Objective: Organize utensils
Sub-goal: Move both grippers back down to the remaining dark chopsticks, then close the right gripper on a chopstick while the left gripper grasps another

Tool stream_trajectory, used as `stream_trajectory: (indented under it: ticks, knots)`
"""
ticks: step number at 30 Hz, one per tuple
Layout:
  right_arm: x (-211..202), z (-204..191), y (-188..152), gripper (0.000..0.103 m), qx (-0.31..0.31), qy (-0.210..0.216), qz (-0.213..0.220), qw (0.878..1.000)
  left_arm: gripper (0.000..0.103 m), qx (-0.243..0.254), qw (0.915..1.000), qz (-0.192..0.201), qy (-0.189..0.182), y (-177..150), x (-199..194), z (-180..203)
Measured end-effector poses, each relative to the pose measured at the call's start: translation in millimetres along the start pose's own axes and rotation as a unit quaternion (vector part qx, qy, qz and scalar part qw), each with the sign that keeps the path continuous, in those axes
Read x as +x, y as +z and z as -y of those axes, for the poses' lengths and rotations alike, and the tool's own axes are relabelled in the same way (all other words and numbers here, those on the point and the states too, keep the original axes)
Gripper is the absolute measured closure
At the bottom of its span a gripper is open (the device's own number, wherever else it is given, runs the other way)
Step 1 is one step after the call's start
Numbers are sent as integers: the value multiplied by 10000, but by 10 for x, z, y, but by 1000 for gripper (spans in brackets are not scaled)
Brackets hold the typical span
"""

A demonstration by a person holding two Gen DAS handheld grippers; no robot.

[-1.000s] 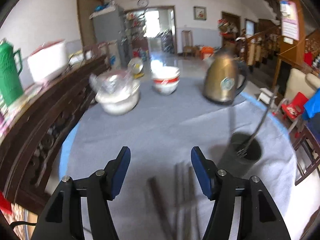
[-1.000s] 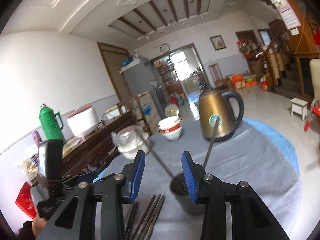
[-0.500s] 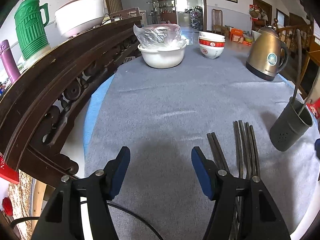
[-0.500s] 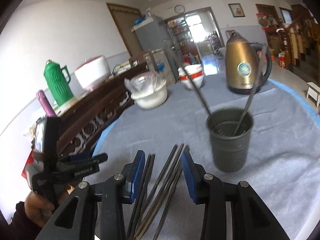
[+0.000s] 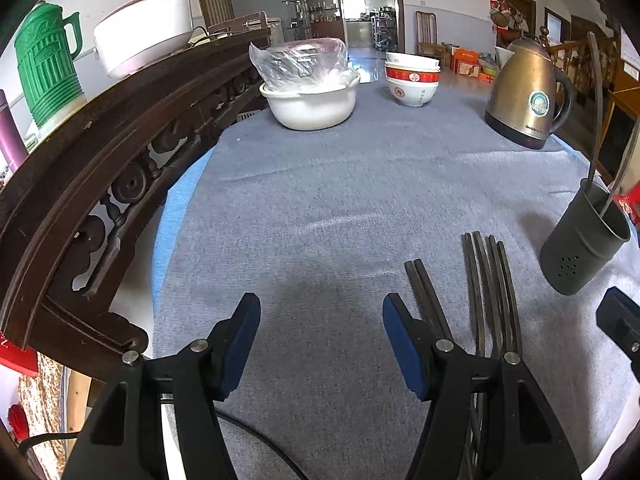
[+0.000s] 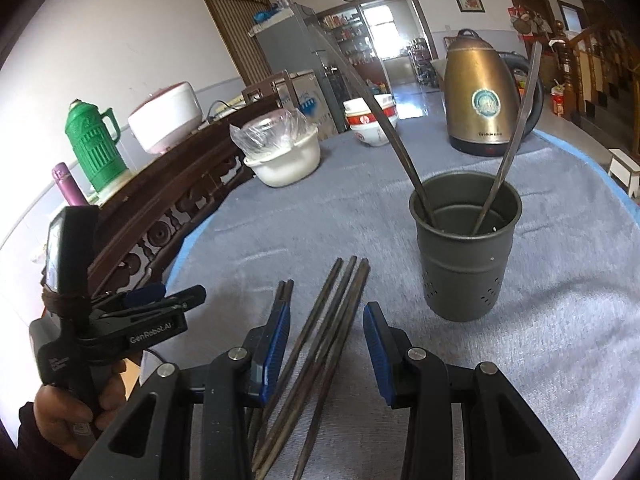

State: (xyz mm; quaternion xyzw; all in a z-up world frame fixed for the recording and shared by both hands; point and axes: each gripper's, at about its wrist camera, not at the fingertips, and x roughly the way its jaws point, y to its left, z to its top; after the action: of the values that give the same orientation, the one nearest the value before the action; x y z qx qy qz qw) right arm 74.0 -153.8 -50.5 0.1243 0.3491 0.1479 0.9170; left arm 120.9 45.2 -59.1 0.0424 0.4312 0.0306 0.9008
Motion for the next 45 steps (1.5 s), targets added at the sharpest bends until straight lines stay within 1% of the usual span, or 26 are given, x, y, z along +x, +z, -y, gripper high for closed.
stream_trajectory:
  ticks: [17, 20, 23, 26, 28, 31, 36, 38, 40, 41, 43, 45]
  knots:
    - [398, 28, 24, 62, 91, -352, -431, 9984, 38, 18, 9997, -172, -176, 53, 233, 35]
    - [463, 36, 34, 63, 120, -415, -491, 9979, 38, -6, 9993, -262, -255, 67, 307, 21]
    - [532, 36, 46, 64, 143, -461, -553, 9973, 38, -109, 9978, -443, -471, 85, 407, -14]
    - [626, 50, 48, 67, 194, -532, -647, 9963, 38, -184, 9946, -647, -787, 110, 507, -33]
    - [685, 63, 52, 71, 239, -571, -711, 9955, 38, -228, 9917, -780, -998, 138, 579, -33]
    - [780, 62, 56, 75, 246, -663, -828, 9941, 38, -240, 9882, -907, -1208, 168, 651, -14]
    - [923, 75, 47, 79, 264, -813, -1029, 9910, 39, -242, 9804, -1086, -1626, 197, 706, 82]
    - [970, 95, 37, 79, 312, -835, -1111, 9898, 39, -211, 9783, -1118, -1729, 189, 718, 121]
    - [995, 100, 30, 79, 304, -859, -1135, 9893, 42, -179, 9761, -1185, -1813, 174, 746, 168]
    - [994, 101, 29, 79, 303, -862, -1133, 9894, 44, -176, 9753, -1225, -1832, 163, 760, 178]
    - [994, 96, 32, 79, 281, -877, -1137, 9892, 45, -183, 9740, -1290, -1853, 143, 794, 190]
    - [987, 101, 33, 79, 265, -934, -1136, 9888, 48, -169, 9741, -1331, -1818, 124, 830, 202]
